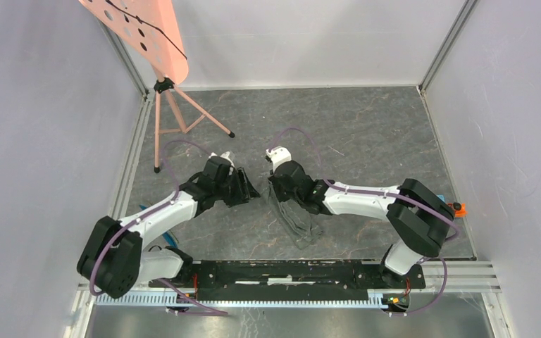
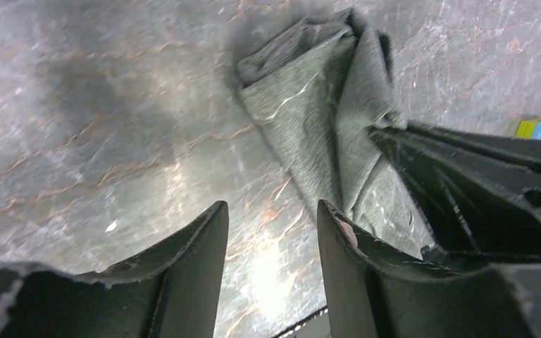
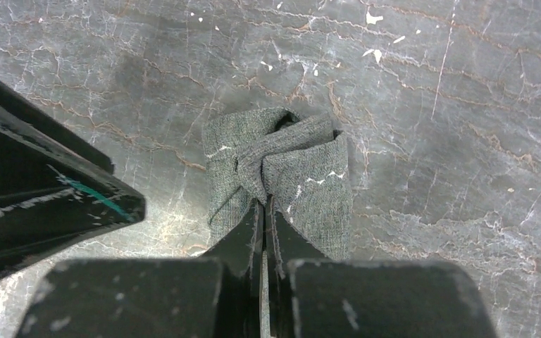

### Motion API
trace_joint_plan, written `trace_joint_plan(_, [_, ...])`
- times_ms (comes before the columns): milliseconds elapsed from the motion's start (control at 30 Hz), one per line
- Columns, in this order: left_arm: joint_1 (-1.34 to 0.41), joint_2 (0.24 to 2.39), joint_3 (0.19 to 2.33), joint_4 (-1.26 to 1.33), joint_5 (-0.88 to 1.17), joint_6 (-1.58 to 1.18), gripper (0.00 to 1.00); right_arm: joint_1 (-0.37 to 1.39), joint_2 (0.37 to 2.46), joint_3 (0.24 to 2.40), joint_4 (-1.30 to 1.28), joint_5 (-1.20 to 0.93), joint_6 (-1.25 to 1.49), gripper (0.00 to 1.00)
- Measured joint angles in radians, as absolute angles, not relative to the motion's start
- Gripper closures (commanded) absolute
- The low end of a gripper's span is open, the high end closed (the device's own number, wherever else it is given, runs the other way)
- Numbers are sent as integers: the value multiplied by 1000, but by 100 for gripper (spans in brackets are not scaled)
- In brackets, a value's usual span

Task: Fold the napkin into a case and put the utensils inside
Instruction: Stuff the top corner of the smaller-rectangle-folded napkin into the folded napkin.

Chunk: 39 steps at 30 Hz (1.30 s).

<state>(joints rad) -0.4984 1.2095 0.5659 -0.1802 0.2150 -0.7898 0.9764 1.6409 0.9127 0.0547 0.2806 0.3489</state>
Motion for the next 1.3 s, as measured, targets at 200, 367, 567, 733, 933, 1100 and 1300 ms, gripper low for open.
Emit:
trace_joint_plan(200, [-645,1298,667,-169,46,-786,54,945,1608,865,83,237,402,100])
trace_joint_plan(367, [-716,1385,726,-171,-97,-752,63,930,1594,854,98,213,424,100])
trace_joint_plan(567, [-746,1509,807,-191,-188,-723,66,918,1569,838,105,200,439,100])
trace_joint_plan(733, [-781,1581,883,-228,-255,-706,67,914,1564,835,113,191,444,100])
trace_joint_plan(933, [-830,1640,951,-285,-350,-702,67,914,1562,822,120,183,448,100])
trace_joint_plan(1100, [-847,1675,980,-314,-398,-701,67,905,1556,811,121,183,460,100])
trace_joint_plan(1300, [-859,1714,1016,-353,-447,-700,68,892,1553,788,121,185,480,100])
